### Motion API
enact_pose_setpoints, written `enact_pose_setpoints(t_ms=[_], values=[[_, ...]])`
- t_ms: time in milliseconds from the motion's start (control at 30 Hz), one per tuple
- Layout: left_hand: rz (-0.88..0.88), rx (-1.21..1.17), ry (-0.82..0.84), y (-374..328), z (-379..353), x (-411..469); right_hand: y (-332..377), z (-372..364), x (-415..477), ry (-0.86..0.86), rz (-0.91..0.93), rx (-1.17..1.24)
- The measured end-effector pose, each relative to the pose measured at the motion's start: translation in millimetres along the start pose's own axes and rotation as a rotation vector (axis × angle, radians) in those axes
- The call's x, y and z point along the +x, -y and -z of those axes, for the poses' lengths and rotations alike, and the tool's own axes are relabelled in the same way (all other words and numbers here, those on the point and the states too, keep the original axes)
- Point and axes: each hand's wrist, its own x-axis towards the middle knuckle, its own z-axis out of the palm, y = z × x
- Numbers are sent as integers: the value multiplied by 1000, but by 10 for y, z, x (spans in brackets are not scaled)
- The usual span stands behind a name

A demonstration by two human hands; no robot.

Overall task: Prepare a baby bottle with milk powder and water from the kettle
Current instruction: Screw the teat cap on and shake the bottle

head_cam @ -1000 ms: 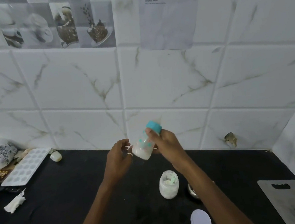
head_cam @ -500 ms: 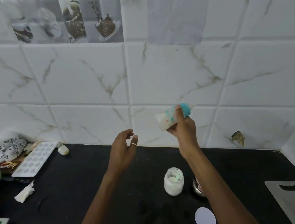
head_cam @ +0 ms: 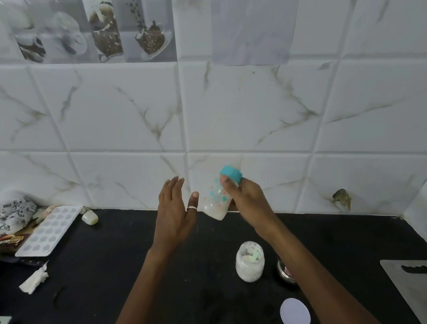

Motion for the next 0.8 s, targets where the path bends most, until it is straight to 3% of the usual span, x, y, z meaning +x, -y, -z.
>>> enact_pose_setpoints(t_ms=[133, 167, 333, 367, 500, 567, 700, 733, 800], values=[[-1, -15, 4, -11, 27, -57, 68, 202, 119, -241, -76, 575], [4, -21, 5, -4, 39, -67, 71, 198, 130, -263, -78, 605], [29, -41, 18, 2, 36, -67, -54, -116, -116, 46, -86, 91], [30, -43, 19, -5, 29, -73, -55, -90, -116, 30, -72, 120], [26, -52, 25, -2, 29, -123, 62, 167, 34, -242, -109, 730], [23, -55, 25, 9, 24, -122, 89, 147, 31, -242, -99, 703], [10, -53, 33, -37, 1, -95, 45, -37, -134, 38, -119, 258], [5, -56, 29, -54, 2, -98, 64, -12, -130, 28, -97, 288], [5, -62, 23, -71, 0, -112, 122, 128, -57, -99, -98, 573]])
